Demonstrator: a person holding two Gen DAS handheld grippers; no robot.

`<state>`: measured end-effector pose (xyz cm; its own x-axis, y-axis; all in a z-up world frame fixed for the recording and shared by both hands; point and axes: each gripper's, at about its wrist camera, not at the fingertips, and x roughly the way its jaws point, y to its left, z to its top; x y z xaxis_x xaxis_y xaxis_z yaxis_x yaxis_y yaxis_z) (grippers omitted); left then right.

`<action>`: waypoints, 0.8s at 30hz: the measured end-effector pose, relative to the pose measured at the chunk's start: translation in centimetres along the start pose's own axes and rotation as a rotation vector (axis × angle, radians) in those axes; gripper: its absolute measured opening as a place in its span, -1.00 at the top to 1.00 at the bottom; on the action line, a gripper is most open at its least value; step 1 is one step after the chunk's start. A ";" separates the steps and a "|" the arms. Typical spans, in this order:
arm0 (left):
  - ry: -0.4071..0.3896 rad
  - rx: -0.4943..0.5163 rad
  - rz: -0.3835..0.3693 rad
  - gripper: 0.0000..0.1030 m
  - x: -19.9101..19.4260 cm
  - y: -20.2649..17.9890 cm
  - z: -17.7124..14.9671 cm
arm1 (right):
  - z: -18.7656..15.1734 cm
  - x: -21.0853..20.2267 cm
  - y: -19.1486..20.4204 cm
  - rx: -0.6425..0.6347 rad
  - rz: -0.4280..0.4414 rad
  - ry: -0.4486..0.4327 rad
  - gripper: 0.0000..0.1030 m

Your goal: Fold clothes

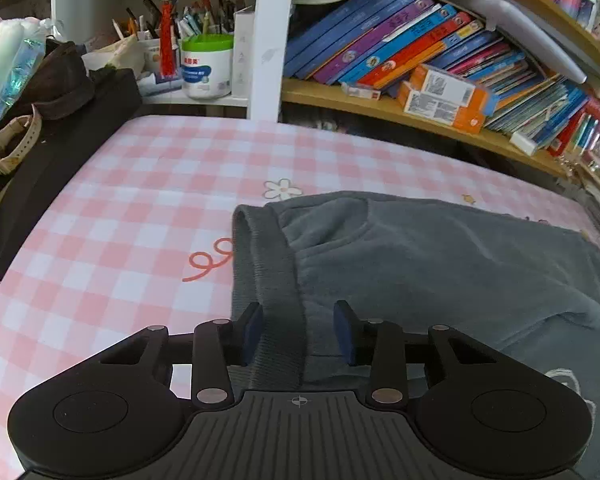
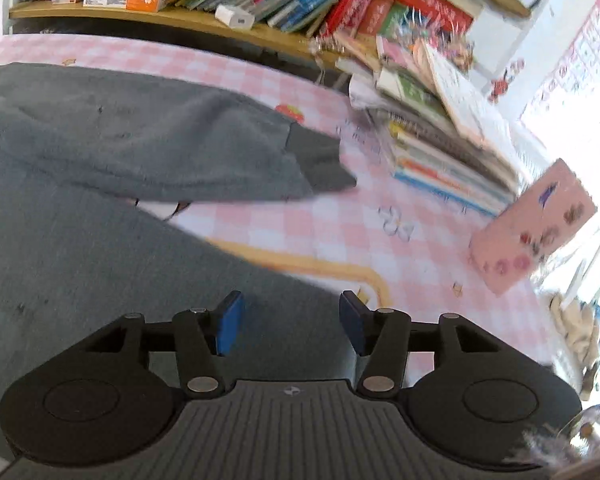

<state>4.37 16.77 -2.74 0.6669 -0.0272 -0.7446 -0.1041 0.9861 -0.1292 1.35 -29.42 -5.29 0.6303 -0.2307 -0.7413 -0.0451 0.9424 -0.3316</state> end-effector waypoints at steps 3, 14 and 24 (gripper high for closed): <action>0.003 -0.031 -0.009 0.33 0.2 0.8 0.2 | -0.9 -0.4 0.2 0.017 0.000 0.007 0.03; 0.061 -0.115 -0.098 0.60 1.3 2.6 0.3 | -1.6 -1.1 0.3 0.044 0.017 0.022 0.03; 0.062 -0.189 -0.125 0.55 1.2 3.9 -0.1 | -1.8 -1.1 0.0 0.073 0.024 0.020 0.02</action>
